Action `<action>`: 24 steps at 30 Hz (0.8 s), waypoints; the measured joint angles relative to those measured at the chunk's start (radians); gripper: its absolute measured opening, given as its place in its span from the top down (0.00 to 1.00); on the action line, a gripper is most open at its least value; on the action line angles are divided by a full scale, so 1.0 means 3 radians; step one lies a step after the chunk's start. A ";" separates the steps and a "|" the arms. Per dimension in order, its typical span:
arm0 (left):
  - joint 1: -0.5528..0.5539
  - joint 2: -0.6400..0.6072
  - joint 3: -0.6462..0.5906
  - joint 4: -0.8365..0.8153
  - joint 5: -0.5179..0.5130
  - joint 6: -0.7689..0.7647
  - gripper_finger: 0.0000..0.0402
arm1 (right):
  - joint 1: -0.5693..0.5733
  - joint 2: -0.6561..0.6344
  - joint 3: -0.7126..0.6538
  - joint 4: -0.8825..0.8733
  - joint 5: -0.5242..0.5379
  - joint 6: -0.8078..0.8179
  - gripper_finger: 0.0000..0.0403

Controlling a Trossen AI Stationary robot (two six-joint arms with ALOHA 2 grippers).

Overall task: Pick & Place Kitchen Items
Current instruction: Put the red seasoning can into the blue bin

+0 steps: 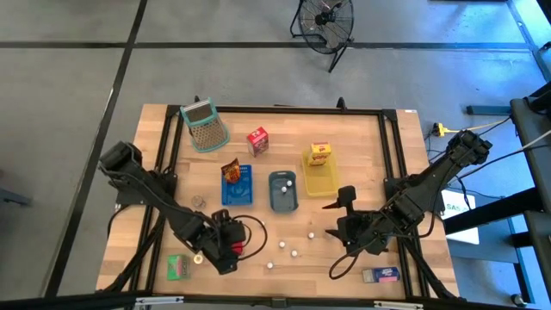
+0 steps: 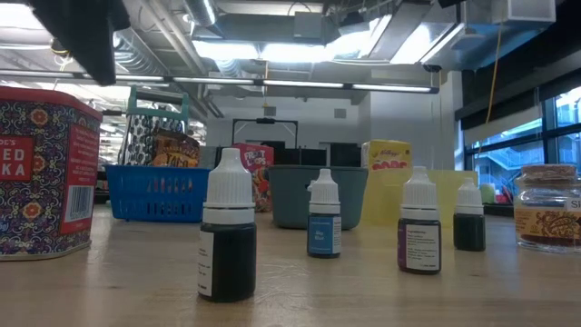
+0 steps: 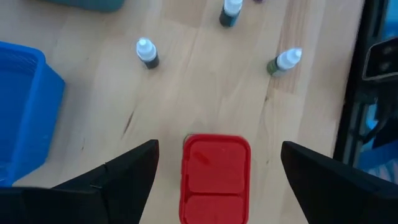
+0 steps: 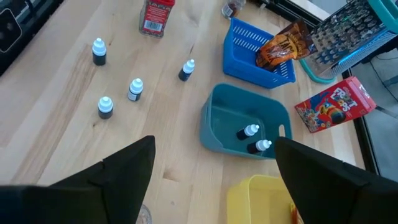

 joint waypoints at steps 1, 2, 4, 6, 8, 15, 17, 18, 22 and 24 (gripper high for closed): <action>0.0000 0.0021 -0.0001 -0.0005 0.0031 0.0002 0.17 | 0.0000 -0.0001 0.0000 0.0001 0.0000 -0.0002 0.17; 0.0000 0.0042 -0.0001 -0.0002 0.0049 0.0004 0.17 | 0.0000 -0.0001 0.0000 0.0004 0.0000 -0.0010 0.17; 0.0003 0.0096 -0.0001 -0.0008 0.0057 0.0010 0.17 | 0.0000 0.0000 0.0000 0.0013 0.0000 -0.0012 0.17; 0.0004 0.0140 -0.0001 -0.0011 0.0063 0.0041 0.17 | 0.0000 0.0000 0.0000 0.0015 0.0000 -0.0012 0.17; 0.0004 0.0161 -0.0001 -0.0005 0.0085 0.0065 0.17 | 0.0000 0.0000 0.0000 0.0015 0.0000 -0.0012 0.17; 0.0003 0.0169 -0.0001 -0.0010 0.0143 0.0023 0.17 | 0.0000 0.0000 0.0000 0.0015 0.0001 -0.0012 0.17; 0.0004 0.0188 -0.0001 -0.0010 0.0142 0.0021 0.17 | 0.0000 0.0000 0.0000 0.0015 0.0001 -0.0012 0.17; 0.0004 0.0210 -0.0001 -0.0018 0.0142 0.0021 0.17 | 0.0000 0.0000 0.0000 0.0015 0.0001 -0.0012 0.17; 0.0004 0.0304 -0.0001 -0.0107 0.0148 0.0019 0.17 | 0.0000 0.0000 0.0000 0.0015 -0.0006 -0.0010 0.17; 0.0010 0.0363 -0.0001 -0.0166 0.0152 0.0028 0.17 | 0.0000 0.0000 0.0000 0.0015 -0.0027 -0.0007 0.17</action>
